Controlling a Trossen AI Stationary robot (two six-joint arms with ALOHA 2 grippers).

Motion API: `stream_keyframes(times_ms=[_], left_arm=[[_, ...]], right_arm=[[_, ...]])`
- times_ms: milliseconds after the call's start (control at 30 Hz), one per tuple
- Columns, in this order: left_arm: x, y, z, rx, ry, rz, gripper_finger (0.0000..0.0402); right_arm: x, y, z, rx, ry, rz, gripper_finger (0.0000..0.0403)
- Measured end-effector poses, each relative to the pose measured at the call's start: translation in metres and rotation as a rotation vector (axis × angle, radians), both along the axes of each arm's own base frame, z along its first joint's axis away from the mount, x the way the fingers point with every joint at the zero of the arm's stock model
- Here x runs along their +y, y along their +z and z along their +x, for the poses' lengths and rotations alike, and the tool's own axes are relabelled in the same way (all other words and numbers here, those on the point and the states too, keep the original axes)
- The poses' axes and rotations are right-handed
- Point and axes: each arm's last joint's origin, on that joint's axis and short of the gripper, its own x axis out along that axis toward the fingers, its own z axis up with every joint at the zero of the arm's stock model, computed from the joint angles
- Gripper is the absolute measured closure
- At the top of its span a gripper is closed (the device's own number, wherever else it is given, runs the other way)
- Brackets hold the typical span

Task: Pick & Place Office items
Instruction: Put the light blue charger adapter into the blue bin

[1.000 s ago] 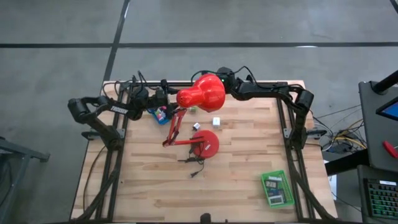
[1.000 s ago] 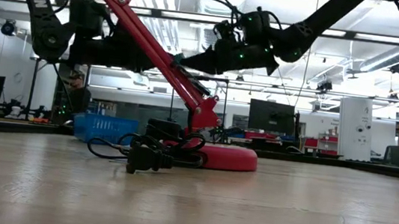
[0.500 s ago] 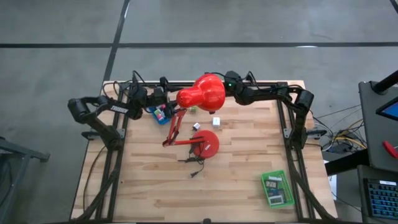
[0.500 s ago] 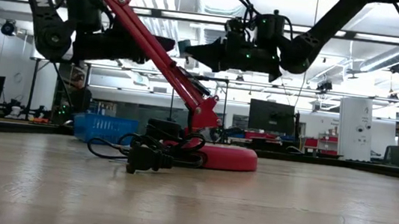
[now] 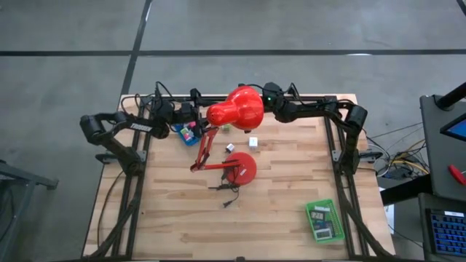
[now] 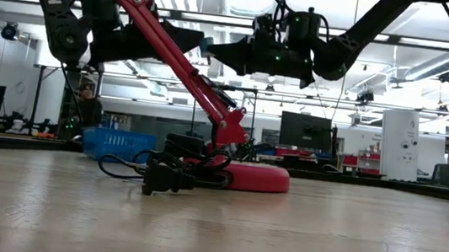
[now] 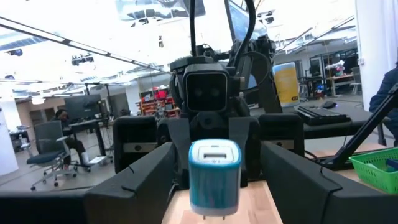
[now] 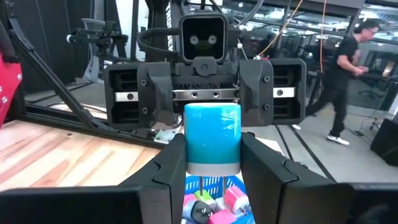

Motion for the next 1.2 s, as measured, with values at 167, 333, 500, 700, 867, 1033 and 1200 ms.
stream_keyframes(times_ms=[167,333,500,700,867,1033,1200], left_arm=[[-0.001,0.002,0.002,-0.005,-0.006,0.004,0.0156],[-0.001,0.001,0.006,-0.001,-0.015,0.007,0.0156],[0.001,-0.006,0.012,0.014,-0.017,0.005,0.0156],[0.004,-0.008,0.018,-0.01,-0.026,0.017,0.0156],[0.005,-0.006,0.024,-0.022,-0.038,0.022,0.0156],[0.006,-0.006,0.029,-0.024,-0.047,0.024,0.0156],[0.007,-0.005,0.031,-0.027,-0.048,0.03,0.0172]], right_arm=[[0.002,0.0,0.001,0.0,0.012,-0.001,0.0291],[0.002,0.002,0.001,-0.014,0.022,-0.005,0.0291],[0.005,0.002,0.002,-0.025,0.031,-0.009,0.0291],[0.006,0.002,0.002,-0.031,0.04,-0.012,0.0291],[0.006,0.002,0.001,-0.029,0.05,-0.009,0.0291],[0.006,0.002,0.001,-0.029,0.051,-0.008,0.0291],[0.006,0.002,0.001,-0.031,0.051,-0.006,0.0291]])
